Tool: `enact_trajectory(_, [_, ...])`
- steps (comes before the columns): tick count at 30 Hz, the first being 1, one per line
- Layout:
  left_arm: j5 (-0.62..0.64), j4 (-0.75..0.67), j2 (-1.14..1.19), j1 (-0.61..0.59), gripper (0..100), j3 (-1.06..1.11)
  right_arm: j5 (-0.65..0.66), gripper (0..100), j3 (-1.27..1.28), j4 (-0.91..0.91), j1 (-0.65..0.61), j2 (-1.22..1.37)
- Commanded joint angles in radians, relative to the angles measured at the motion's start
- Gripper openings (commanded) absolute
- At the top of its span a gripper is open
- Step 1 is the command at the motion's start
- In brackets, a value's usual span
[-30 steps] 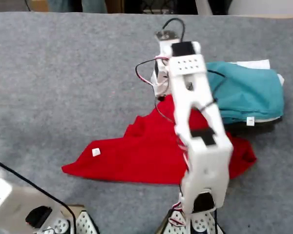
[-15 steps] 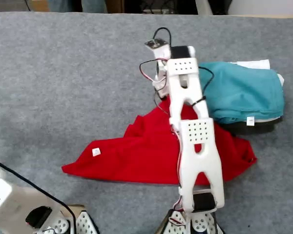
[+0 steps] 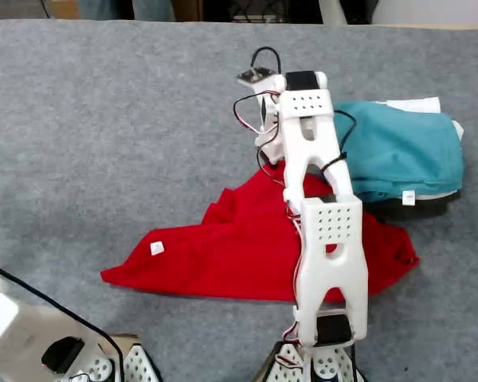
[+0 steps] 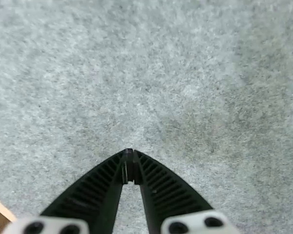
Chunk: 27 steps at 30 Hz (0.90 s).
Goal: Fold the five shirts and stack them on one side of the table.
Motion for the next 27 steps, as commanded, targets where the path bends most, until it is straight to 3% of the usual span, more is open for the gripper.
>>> enact_trajectory(1, [0.011, -0.005, -0.043, -0.005, 3, -0.007, 0.006, 20.5, 0.001, -0.040, 0.005, 0.028])
enact_trajectory(13, [0.014, -0.008, -0.043, -0.005, 3, -0.001, 0.009, 19.4, 0.001, -0.041, -0.038, 0.128])
enact_trajectory(19, [0.015, -0.008, -0.038, -0.008, 3, -0.001, 0.003, 1.3, 0.001, -0.046, -0.054, 0.133])
enact_trajectory(27, [0.015, -0.003, -0.043, -0.005, 3, -0.001, -0.049, 1.3, -0.056, -0.037, -0.048, 0.125])
